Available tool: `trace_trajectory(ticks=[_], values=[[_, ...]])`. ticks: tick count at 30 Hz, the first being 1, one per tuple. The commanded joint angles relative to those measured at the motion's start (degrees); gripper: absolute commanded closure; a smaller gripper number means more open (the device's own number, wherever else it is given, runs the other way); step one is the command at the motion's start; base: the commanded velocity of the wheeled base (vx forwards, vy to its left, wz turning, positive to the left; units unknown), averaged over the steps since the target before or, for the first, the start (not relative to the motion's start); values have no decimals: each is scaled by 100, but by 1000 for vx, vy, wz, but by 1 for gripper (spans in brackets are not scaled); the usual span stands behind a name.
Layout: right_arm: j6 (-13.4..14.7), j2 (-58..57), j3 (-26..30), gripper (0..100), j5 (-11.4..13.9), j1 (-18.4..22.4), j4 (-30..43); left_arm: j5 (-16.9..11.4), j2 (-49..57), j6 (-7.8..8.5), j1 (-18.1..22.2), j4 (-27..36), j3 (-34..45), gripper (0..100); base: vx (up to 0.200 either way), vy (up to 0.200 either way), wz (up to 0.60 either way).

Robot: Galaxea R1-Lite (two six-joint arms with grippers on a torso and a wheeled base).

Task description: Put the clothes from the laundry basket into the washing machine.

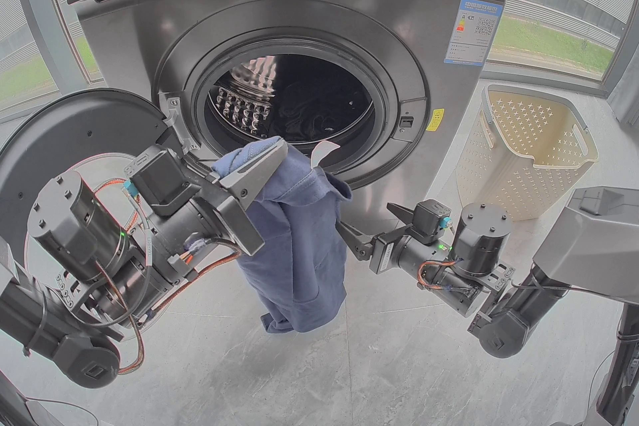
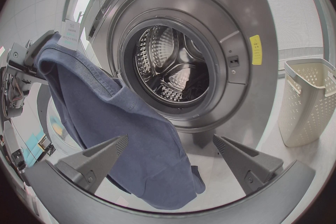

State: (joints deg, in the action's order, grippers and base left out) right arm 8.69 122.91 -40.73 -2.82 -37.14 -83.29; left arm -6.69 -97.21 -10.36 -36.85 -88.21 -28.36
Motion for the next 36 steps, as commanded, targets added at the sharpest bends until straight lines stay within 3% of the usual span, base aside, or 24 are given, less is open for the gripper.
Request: trace_trajectory(ticks=[1, 3, 10, 25, 34, 35, 36], values=[[-96, 401, -330, 0, 115, -12, -100, -7, 88, -1, -6, -12, 23, 100, 0, 0, 0], [-122, 541, -515, 0, 273, -21, -214, -7, 97, -1, -33, -12, 14, 100, 0, 0, 0], [-131, 656, -990, 0, 334, -118, -214, -7, 88, -1, -41, -12, 41, 100, 0, 0, 0], [-157, 726, -1288, 0, 510, -126, -258, -16, 53, -10, -33, -12, 67, 100, 0, 0, 0], [-201, 708, -1288, 0, 791, -135, -346, -16, 18, -18, 11, -12, 32, 100, 0, 0, 0], [-210, 708, -1288, 100, 800, -135, -346, -16, 9, -18, 20, -12, 32, 100, 0, 0, 0], [-219, 708, -1288, 100, 800, -135, -346, -7, 9, -18, 20, -12, 14, 100, 0, 0, 0]])
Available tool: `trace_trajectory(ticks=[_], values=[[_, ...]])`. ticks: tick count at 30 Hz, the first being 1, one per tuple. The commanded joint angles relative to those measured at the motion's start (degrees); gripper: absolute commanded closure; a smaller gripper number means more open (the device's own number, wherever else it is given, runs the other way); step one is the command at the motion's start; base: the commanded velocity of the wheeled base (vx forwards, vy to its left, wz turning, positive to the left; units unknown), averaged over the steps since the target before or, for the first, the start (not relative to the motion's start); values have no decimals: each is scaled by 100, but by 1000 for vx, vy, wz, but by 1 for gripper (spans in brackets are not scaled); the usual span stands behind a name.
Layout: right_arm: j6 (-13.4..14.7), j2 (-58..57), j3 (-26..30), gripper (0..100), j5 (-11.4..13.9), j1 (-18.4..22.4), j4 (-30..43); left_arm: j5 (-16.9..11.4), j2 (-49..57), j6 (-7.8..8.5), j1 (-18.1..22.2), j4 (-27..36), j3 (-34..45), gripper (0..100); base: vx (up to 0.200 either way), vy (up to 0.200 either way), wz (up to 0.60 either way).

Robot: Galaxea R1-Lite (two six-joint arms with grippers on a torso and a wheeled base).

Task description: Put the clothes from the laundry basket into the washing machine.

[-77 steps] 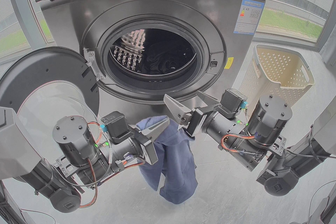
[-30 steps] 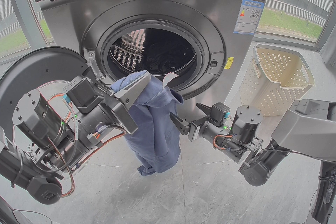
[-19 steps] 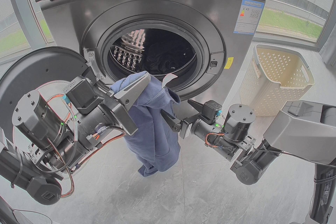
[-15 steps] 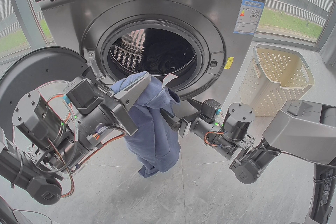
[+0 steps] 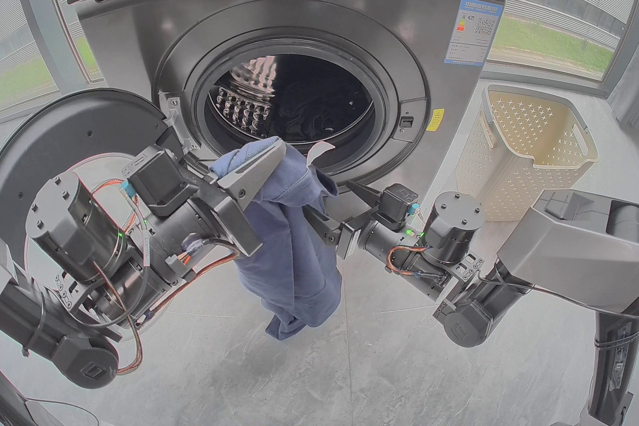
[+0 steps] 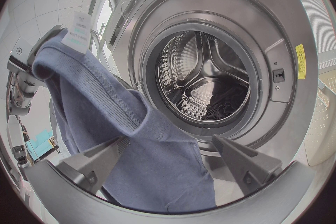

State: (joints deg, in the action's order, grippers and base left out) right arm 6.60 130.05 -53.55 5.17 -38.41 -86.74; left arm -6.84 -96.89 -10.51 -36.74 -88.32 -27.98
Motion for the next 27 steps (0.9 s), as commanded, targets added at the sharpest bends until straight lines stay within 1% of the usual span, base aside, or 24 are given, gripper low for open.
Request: trace_trajectory(ticks=[1, 10, 15, 19, 27], values=[[-27, -6, -6, 100, 2, -8, -1, 7, -23, -4, 18, -1, -32, 100, 0, 0, 0], [-62, -164, 56, 100, 2, 36, -10, 16, -23, -21, 62, -1, -59, 100, 0, 0, 0], [-62, -498, 346, 100, -25, 53, -10, 7, -23, -21, 194, -1, -59, 100, 0, 0, 0], [-62, -867, 987, 100, -69, 18, -10, 16, -23, -30, 238, -1, -138, 100, 0, 0, 0], [-71, -964, 1620, 100, -77, -61, -1, 77, -23, -30, 238, -1, -234, 100, 0, 0, 0]])
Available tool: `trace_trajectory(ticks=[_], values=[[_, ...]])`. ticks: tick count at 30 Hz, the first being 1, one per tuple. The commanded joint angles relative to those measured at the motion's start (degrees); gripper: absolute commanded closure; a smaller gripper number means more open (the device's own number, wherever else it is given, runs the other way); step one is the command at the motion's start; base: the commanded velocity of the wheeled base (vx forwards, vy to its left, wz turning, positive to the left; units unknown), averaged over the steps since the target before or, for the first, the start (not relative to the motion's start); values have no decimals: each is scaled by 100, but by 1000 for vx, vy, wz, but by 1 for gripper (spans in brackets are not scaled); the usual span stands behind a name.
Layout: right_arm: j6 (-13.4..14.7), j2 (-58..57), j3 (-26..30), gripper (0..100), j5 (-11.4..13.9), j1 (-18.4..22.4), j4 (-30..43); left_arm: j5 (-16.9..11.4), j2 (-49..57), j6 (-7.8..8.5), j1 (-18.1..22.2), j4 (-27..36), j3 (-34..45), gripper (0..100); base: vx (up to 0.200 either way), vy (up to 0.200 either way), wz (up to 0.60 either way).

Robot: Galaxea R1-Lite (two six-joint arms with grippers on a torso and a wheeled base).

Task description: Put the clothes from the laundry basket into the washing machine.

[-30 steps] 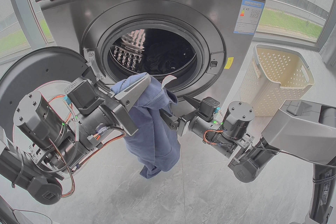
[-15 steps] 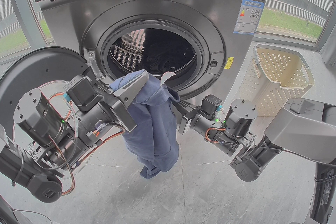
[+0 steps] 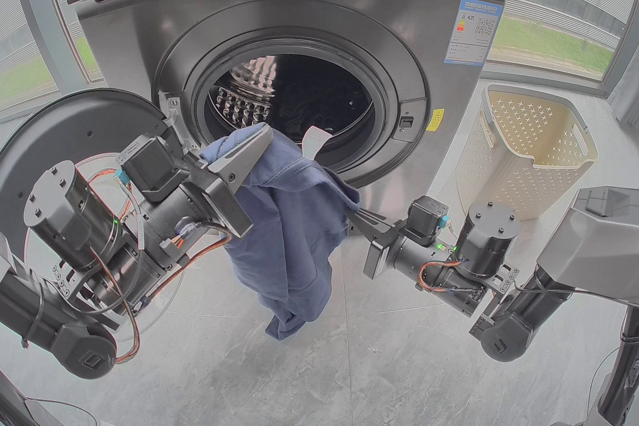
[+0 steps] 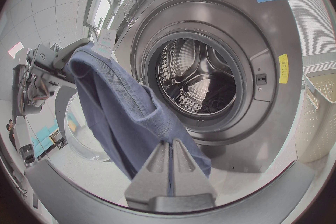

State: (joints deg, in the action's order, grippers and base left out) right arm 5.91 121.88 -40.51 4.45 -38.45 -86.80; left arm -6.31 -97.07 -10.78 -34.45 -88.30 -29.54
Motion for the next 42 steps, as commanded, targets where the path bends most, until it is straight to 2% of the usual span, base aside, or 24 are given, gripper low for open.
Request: trace_trajectory(ticks=[1, 9, 13, 25, 26, 33, 39, 42], values=[[-2, -147, 386, 100, 3, -66, 5, 25, 4, -3, 9, -3, -114, 100, 0, 0, 0], [15, -165, 658, 100, -41, -330, -4, 25, 39, -3, 0, -3, -333, 100, 0, 0, 0], [33, -191, 694, 100, -164, -497, 5, 16, 83, -3, 0, -3, -351, 100, 0, 0, 0], [59, -244, 694, 100, -199, -514, -4, 7, 83, 5, -62, -12, -263, 100, 0, 0, 0], [50, -297, 702, 0, -199, -506, 5, -1, 83, 14, -62, -12, -263, 100, 0, 0, 0], [6, -516, 825, 0, -199, -409, 93, -1, 83, 23, -62, -12, -254, 100, 0, 0, 0], [-222, -560, 984, 0, -93, 215, 146, -54, 180, 23, -18, -12, -289, 100, 0, 0, 0], [-336, -525, 913, 0, 91, 435, 198, -54, 189, 23, -18, -12, -263, 100, 0, 0, 0]])
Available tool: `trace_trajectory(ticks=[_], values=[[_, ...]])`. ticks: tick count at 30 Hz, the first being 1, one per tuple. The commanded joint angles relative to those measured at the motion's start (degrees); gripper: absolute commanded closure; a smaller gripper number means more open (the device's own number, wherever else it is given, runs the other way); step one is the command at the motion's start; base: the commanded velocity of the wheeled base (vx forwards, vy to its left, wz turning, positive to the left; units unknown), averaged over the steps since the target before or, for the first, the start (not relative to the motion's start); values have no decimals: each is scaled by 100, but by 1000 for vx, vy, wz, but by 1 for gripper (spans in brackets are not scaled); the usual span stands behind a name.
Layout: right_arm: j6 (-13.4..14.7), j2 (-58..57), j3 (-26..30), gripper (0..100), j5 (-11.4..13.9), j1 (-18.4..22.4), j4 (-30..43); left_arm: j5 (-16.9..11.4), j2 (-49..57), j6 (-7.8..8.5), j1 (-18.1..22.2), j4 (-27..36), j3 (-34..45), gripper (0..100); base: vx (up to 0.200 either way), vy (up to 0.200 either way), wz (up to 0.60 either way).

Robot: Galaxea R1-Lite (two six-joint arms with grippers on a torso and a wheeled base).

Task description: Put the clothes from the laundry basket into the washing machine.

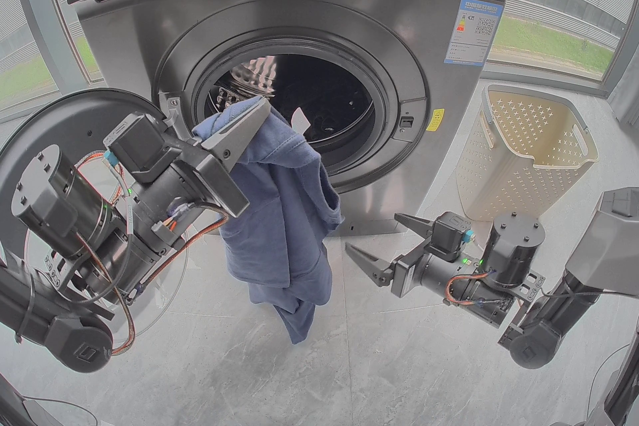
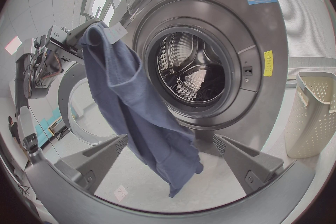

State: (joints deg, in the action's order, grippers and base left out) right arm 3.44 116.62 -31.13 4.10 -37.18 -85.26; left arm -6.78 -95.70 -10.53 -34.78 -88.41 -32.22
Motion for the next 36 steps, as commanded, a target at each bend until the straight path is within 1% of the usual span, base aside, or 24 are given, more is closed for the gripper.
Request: trace_trajectory(ticks=[1, 3, 6, 9, 12, 16, 18, 19, 23, 30, 36], values=[[-98, 2, -24, 0, 135, 317, 53, -8, 51, -1, 15, -1, 5, 100, 0, 0, 0], [-168, 81, -165, 0, 188, 440, 97, -8, 51, -1, 6, -1, 5, 100, 0, 0, 0], [-177, 169, -253, 0, 214, 466, 89, -8, 60, -1, 6, -1, 5, 100, 0, 0, 0], [-186, 318, -420, 0, 311, 413, 80, 1, 60, -1, -11, -1, 14, 100, 0, 0, 0], [-186, 371, -464, 0, 337, 361, 71, 1, 51, -1, -29, -1, 14, 100, 0, 0, 0], [-186, 494, -675, 0, 425, 185, 71, 1, 51, -1, -20, -1, 23, 100, 0, 0, 0], [-186, 564, -771, 0, 434, 159, 71, 1, 51, -1, -20, -1, 23, 100, 0, 0, 0], [-186, 626, -938, 0, 434, 97, 80, 1, 42, 7, -20, -1, 23, 100, 0, 0, 0], [-177, 784, -1272, 0, 461, 27, 71, 10, 42, -1, -11, -1, 32, 100, 0, 0, 0], [-159, 898, -1729, 0, 461, -35, 36, 10, 42, -1, -20, -1, 58, 100, 0, 0, 0], [-142, 907, -1940, 0, 452, -96, 27, 10, 42, -1, -20, -1, 58, 100, 0, 0, 0]])
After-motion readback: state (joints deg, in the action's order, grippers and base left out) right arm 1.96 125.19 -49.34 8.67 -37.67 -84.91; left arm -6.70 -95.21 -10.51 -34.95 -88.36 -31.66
